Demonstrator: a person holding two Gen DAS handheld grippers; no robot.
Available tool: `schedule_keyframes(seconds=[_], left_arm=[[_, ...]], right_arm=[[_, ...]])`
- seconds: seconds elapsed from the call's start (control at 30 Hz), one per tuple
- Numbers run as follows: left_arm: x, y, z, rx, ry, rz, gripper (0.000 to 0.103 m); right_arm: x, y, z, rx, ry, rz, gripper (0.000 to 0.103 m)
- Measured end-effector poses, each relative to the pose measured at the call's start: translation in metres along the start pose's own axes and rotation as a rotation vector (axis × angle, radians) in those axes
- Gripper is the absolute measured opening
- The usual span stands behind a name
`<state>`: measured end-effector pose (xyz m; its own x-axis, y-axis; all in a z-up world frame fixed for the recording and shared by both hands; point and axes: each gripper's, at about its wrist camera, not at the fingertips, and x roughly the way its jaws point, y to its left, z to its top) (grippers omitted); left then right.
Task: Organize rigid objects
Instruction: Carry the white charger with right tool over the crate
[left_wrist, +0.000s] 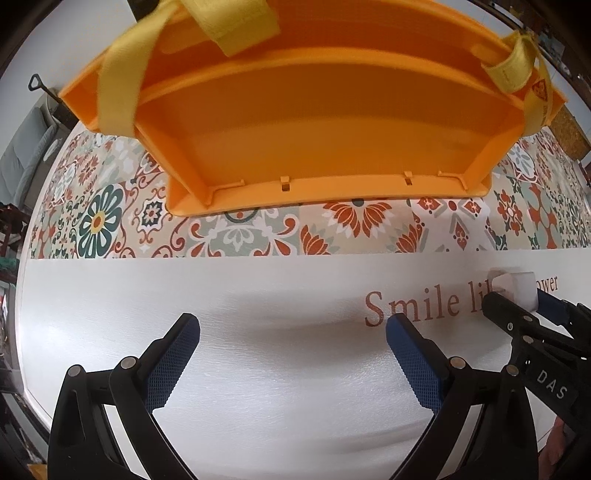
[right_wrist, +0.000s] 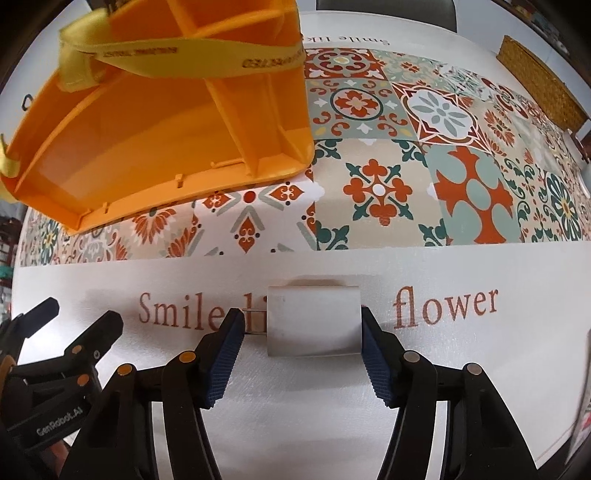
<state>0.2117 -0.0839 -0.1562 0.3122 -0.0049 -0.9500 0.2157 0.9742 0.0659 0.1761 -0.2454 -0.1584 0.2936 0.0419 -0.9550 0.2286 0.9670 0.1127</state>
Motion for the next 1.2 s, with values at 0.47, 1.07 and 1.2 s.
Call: schedule_keyframes(seconds=[0.47, 1.07, 1.2], left_arm=[[-0.038, 0.018, 0.003, -0.009, -0.074, -0.02, 0.103], [-0.089, 0.043, 0.018, -0.022, -0.185, -0.027, 0.103], [-0.101, 0.047, 0.021, -0.028, -0.215, -0.027, 0.103]], right_arm=[[-0.046, 0.014, -0.003, -0.015, -0.076, 0.025, 0.062], [-0.092, 0.043, 0.009, -0.038, -0.194, 0.062, 0.062], [-0.103, 0.049, 0.013, -0.046, -0.22, 0.068, 0.062]])
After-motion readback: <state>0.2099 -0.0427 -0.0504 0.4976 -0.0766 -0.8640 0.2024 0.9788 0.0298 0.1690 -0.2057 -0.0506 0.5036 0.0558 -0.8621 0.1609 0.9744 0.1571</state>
